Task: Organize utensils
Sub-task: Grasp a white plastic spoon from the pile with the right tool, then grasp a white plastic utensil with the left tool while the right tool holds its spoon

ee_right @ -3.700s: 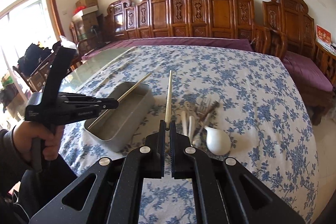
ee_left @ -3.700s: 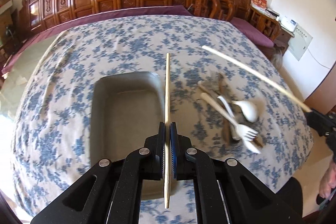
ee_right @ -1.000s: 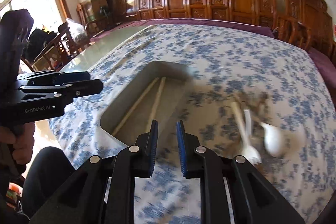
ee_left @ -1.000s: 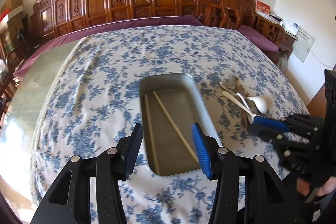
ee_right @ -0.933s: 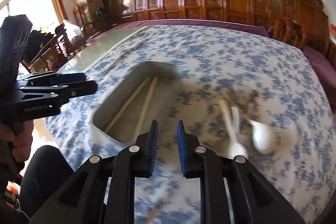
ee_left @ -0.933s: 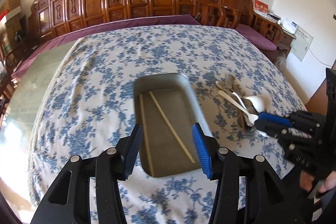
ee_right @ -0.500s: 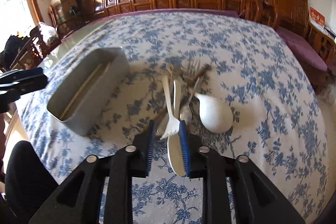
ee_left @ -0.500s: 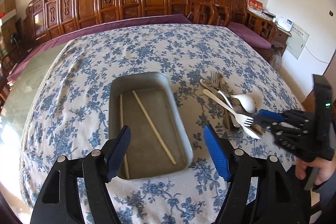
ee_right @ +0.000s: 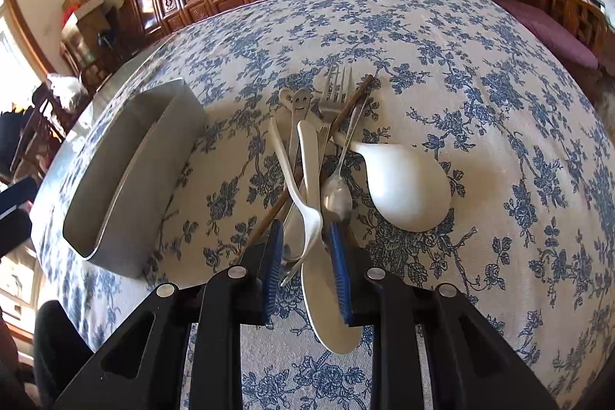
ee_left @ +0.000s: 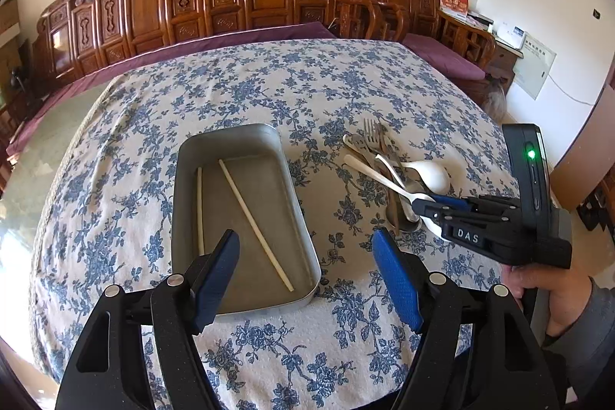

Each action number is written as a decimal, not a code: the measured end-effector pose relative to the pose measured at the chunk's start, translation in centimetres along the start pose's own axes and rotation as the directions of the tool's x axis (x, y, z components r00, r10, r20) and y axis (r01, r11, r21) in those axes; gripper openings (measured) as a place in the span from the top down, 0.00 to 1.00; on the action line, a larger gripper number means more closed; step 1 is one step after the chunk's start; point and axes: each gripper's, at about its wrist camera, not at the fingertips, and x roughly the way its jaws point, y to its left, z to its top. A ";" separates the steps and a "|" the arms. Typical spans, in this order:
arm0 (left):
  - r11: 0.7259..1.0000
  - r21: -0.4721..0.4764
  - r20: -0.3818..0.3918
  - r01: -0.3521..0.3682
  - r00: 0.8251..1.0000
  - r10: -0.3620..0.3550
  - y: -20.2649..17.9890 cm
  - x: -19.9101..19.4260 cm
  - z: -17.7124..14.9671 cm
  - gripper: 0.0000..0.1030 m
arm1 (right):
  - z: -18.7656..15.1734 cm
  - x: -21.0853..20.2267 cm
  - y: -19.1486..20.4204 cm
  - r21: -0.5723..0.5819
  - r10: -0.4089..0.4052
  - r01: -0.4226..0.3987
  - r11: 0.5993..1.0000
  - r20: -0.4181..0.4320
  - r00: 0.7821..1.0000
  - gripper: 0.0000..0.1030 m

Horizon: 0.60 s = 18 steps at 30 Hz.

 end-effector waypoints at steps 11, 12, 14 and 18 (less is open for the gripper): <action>1.000 0.010 -0.011 0.000 1.000 0.000 -1.1 0.8 -0.3 0.33 | 0.0 -4.4 -2.0 -0.015 -0.003 0.004 1.000 0.045 0.999 0.97; 1.000 0.014 -0.014 0.001 1.000 -0.001 -1.4 1.0 -0.3 0.33 | 0.0 -4.9 -2.3 -0.017 -0.008 0.009 1.000 0.053 0.999 0.97; 1.000 0.023 -0.020 0.005 1.000 -0.005 -2.1 1.4 -0.3 0.33 | -0.2 -6.5 -3.1 -0.023 -0.027 0.028 0.999 0.076 0.997 0.97; 0.999 0.032 -0.036 0.018 0.999 -0.017 -3.4 2.6 -0.4 0.33 | -0.5 -8.3 -4.7 -0.031 -0.066 0.070 0.997 0.102 0.993 0.96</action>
